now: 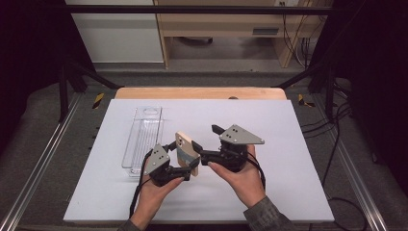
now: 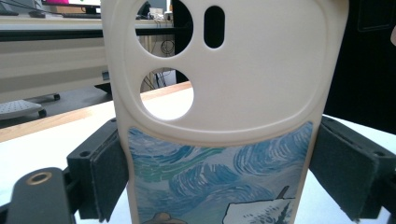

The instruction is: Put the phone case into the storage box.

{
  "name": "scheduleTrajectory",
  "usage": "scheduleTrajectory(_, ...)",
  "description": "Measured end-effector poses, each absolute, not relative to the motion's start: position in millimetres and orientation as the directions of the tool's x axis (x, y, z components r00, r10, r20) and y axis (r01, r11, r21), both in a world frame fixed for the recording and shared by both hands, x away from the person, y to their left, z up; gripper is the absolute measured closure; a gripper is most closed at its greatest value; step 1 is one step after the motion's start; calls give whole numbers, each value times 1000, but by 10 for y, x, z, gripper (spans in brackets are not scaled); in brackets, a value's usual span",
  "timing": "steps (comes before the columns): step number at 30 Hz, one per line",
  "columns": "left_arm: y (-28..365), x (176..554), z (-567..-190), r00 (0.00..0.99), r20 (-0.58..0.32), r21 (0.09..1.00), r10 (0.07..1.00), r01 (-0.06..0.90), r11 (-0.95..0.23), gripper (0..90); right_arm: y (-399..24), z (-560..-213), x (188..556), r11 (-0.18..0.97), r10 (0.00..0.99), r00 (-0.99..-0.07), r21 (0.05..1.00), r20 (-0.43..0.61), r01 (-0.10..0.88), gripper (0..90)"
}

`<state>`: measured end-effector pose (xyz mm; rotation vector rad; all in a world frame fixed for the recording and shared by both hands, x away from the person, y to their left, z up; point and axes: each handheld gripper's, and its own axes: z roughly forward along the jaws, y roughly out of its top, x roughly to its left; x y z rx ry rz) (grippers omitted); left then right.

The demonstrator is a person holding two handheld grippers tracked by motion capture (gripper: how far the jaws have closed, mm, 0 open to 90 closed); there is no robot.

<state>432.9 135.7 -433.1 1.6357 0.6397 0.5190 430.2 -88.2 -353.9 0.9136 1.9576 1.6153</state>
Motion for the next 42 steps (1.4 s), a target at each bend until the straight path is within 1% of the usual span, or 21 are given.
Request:
scheduleTrajectory(5, 1328, 4295, -4327, 752, -6, 988, 660, 109, -114, 121, -961, -3493, 4301, 89, 748, -660, 975, 68, 201, 162)
scheduleTrajectory(9, 1323, 4266, -4304, 755, -4, 988, 656, 103, -112, 121, -1049, -3472, 4346, 75, 767, -637, 976, 76, 206, 148)
scheduleTrajectory(16, 1334, 4257, -4265, 756, -3, 990, 655, 95, -105, 122, -1156, -3449, 4428, 73, 794, -604, 977, 65, 202, 98)
scheduleTrajectory(25, 1355, 4247, -4163, 748, -11, 992, 663, 93, -89, 122, -1376, -3447, 4458, 47, 803, -591, 982, 71, 183, 63)
scheduleTrajectory(34, 1427, 4221, -4036, 734, -29, 993, 679, 100, -66, 122, -1609, -3562, 4440, 33, 836, -545, 985, 67, 171, 42)
scheduleTrajectory(42, 1567, 4243, -3924, 710, -47, 995, 703, 94, -28, 123, -1763, -3724, 4448, 18, 868, -490, 981, 81, 195, 50)
